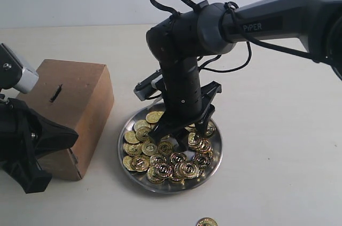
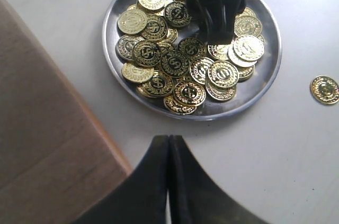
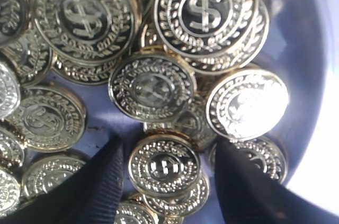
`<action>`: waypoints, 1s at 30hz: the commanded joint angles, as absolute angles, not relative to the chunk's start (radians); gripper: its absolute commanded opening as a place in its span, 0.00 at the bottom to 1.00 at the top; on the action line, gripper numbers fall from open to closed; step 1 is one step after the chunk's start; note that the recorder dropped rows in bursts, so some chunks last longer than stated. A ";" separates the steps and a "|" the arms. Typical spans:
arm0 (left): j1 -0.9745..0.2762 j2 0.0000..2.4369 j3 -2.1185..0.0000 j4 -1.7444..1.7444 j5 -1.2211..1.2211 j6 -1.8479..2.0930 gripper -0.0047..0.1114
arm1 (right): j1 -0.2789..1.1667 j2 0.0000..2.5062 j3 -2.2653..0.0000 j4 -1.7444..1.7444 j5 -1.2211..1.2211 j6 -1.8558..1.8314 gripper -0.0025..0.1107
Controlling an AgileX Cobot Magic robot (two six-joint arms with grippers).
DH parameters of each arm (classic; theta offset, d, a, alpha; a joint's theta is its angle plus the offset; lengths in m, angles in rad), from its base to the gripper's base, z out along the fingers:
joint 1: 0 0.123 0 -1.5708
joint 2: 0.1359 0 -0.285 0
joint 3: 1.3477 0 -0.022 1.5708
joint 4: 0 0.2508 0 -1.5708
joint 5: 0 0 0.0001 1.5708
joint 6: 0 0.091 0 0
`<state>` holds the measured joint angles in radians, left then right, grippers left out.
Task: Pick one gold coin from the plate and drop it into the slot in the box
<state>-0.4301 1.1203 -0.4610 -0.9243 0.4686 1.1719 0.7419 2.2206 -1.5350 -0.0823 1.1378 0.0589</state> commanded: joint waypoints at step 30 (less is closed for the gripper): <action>-0.435 1.124 -0.466 -0.930 0.473 1.172 0.04 | 0.739 2.219 -1.535 -0.114 1.141 0.076 0.42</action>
<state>-0.4301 1.1203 -0.4610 -0.9243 0.4686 1.1719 0.7419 2.2206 -1.5350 -0.0929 1.1473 0.0716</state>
